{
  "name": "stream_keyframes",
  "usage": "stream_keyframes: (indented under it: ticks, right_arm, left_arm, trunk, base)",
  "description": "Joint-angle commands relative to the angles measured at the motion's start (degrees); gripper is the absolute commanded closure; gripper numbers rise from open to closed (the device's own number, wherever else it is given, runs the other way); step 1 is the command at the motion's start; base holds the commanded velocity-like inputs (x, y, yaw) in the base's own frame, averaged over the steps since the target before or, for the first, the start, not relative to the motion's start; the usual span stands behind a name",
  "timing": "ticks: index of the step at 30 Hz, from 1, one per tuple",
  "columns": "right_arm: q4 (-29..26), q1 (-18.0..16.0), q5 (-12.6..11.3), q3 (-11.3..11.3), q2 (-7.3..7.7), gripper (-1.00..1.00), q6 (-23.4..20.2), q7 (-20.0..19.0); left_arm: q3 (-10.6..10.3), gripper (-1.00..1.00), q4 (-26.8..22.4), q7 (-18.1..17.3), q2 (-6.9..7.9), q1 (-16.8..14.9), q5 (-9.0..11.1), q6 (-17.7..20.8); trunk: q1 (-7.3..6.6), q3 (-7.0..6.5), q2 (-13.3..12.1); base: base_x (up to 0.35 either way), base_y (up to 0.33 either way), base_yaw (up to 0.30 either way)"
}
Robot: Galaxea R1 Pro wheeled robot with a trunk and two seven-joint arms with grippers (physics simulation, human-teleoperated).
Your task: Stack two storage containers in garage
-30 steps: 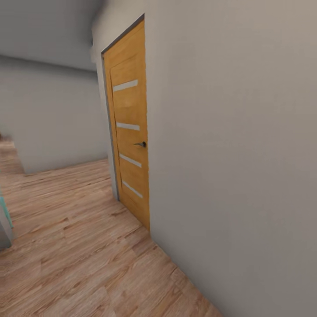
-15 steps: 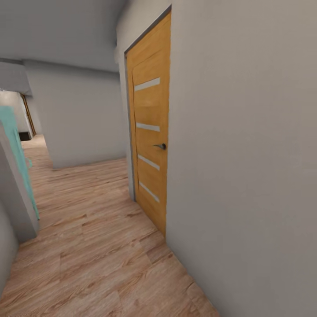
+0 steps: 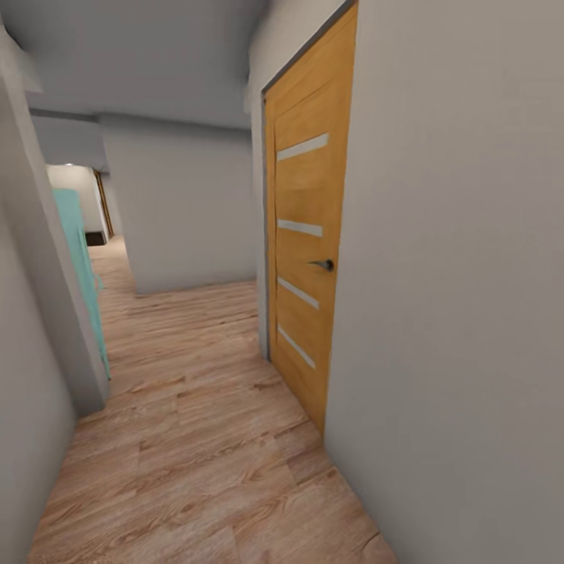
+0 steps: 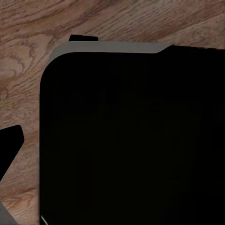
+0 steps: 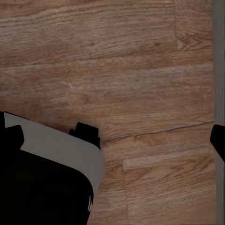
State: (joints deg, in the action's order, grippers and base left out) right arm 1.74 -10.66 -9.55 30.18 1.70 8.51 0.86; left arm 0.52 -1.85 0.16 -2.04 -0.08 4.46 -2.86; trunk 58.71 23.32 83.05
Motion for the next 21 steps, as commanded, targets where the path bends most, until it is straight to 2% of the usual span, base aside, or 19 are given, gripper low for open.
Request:
stream_keyframes:
  ticks: [1, 5, 13, 21]
  right_arm:
    - [0.2, -0.1, -0.6, 0.5, -0.03, -1.00, 0.4, 0.0]
    - [0.2, -0.1, -0.6, 0.5, -0.03, -1.00, 0.4, 0.0]
    - [0.2, -0.1, -0.5, 0.6, -0.06, -1.00, 0.3, -0.4]
    - [0.1, -0.1, -0.5, 0.6, -0.03, -1.00, 0.3, -0.1]
  left_arm:
    - [0.0, -1.00, 0.0, 0.0, -0.03, 0.0, 0.5, -0.1]
    - [0.0, -1.00, 0.0, 0.0, -0.06, 0.0, 0.5, -0.1]
    - [0.0, -1.00, 0.0, 0.0, -0.03, 0.0, 0.5, -0.1]
    - [0.0, -1.00, 0.0, 0.0, -0.05, 0.0, 0.5, -0.1]
  trunk:
    - [0.02, 0.05, 0.0]
    - [0.02, 0.05, 0.0]
    - [0.02, 0.05, 0.0]
    - [0.02, 0.17, 0.0]
  base:
    - [0.195, 0.000, 0.271]
    - [0.194, 0.000, 0.186]
    - [0.194, 0.000, 0.037]
    - [0.193, 0.000, 0.228]
